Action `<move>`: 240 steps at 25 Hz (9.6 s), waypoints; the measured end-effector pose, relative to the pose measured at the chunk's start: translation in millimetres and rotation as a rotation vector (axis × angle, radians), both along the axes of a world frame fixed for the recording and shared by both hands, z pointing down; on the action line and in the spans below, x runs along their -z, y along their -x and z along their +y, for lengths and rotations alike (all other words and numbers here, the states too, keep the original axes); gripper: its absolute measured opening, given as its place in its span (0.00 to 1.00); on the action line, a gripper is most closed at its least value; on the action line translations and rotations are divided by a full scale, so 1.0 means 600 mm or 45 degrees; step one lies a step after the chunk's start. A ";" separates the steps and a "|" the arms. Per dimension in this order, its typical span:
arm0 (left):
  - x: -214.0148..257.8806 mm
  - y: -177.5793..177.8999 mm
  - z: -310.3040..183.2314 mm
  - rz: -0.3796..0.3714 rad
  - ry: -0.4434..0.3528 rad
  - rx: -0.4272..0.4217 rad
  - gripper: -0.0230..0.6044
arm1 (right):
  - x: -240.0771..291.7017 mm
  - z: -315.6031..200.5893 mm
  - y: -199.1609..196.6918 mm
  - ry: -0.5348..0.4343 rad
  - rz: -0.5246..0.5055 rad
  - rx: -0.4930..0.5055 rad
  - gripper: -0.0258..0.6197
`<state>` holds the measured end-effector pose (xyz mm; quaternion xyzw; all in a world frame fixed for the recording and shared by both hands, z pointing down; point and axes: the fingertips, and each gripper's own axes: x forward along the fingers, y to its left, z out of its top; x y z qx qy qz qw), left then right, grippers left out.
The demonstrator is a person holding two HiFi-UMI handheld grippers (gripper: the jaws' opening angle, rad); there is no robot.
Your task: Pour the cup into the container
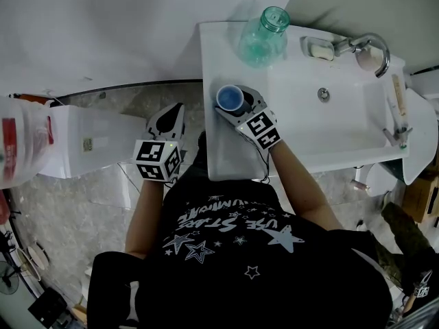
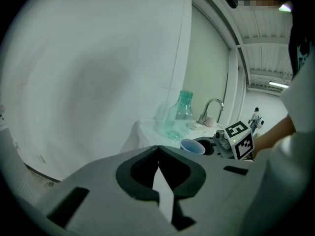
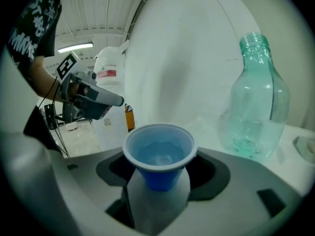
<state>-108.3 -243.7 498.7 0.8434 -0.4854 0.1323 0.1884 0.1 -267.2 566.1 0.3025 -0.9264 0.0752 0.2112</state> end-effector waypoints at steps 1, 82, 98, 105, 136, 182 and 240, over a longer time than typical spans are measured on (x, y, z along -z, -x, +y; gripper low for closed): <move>-0.001 0.001 0.000 0.000 0.001 0.000 0.05 | 0.001 0.000 0.001 0.002 0.000 0.000 0.51; 0.194 -0.180 -0.269 0.149 -0.216 -0.358 0.05 | 0.356 -0.271 -0.291 -0.201 1.002 -0.162 0.48; 0.198 -0.176 -0.267 0.159 -0.221 -0.347 0.05 | 0.362 -0.278 -0.283 -0.273 1.161 -0.116 0.48; 0.197 -0.173 -0.270 0.165 -0.222 -0.339 0.05 | 0.362 -0.284 -0.286 -0.304 1.219 -0.110 0.48; 0.206 -0.157 -0.249 0.164 -0.248 -0.302 0.05 | 0.381 -0.274 -0.281 -0.255 0.983 -0.187 0.47; 0.073 -0.074 0.019 0.124 -0.114 -0.058 0.05 | 0.177 0.036 -0.075 -0.136 0.027 0.027 0.48; 0.034 -0.072 0.030 0.099 -0.026 -0.050 0.05 | 0.023 0.061 -0.070 0.081 0.109 -0.005 0.61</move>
